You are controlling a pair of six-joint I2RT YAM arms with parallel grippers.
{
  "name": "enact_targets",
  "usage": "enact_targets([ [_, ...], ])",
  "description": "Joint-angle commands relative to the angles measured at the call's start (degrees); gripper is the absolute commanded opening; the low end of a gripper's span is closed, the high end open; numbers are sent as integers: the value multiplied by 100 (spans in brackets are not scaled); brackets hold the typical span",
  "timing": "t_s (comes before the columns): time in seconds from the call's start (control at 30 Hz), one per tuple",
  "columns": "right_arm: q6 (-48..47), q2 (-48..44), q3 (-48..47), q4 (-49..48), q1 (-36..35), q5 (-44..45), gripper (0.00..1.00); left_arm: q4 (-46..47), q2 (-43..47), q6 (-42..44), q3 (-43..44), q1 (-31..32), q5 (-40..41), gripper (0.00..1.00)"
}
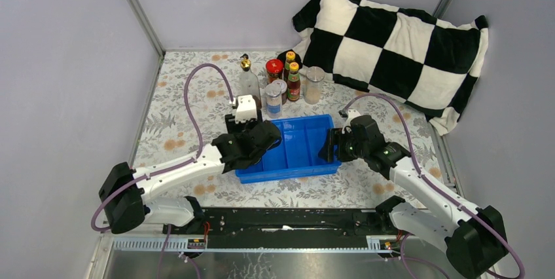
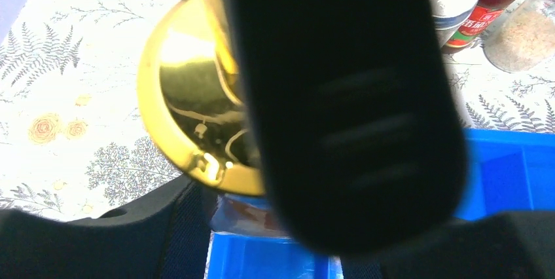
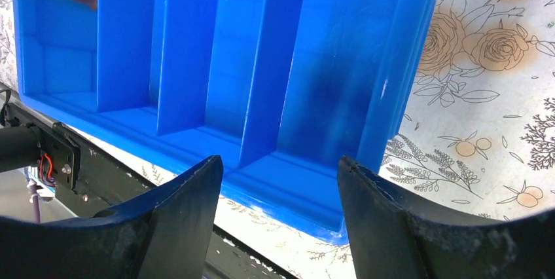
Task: Organize the condiment bottles
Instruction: Place the bottle in the storage box.
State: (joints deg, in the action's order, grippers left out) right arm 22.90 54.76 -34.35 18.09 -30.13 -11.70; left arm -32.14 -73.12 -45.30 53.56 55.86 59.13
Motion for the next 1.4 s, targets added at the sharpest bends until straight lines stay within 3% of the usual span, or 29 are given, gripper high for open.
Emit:
enact_targets([
  [0.0,-16,88,42,-199,-40,-60,72,1294,190,495,-259,-85,739,31],
  [0.17,-15,137,17,-209,-45,-47,72,2563,475,1253,-838,-409,358,31],
  [0.4,3,170,-10,-220,-44,-48,72,3567,615,1967,-1163,-564,46,31],
  [0.63,6,140,-35,-172,-45,-36,72,3744,317,2075,-1046,-693,-337,34],
  [0.93,4,86,-61,-132,-39,-59,72,2765,120,1414,-789,-683,-597,62],
  [1.23,14,30,-133,-69,-37,-91,73,1948,297,1203,-361,-353,-521,82],
  [1.33,21,11,-152,-51,-44,-119,73,1598,337,1106,-150,-188,-407,98],
  [1.37,24,6,-160,-47,-41,-121,74,1493,361,1067,-92,-118,-323,99],
])
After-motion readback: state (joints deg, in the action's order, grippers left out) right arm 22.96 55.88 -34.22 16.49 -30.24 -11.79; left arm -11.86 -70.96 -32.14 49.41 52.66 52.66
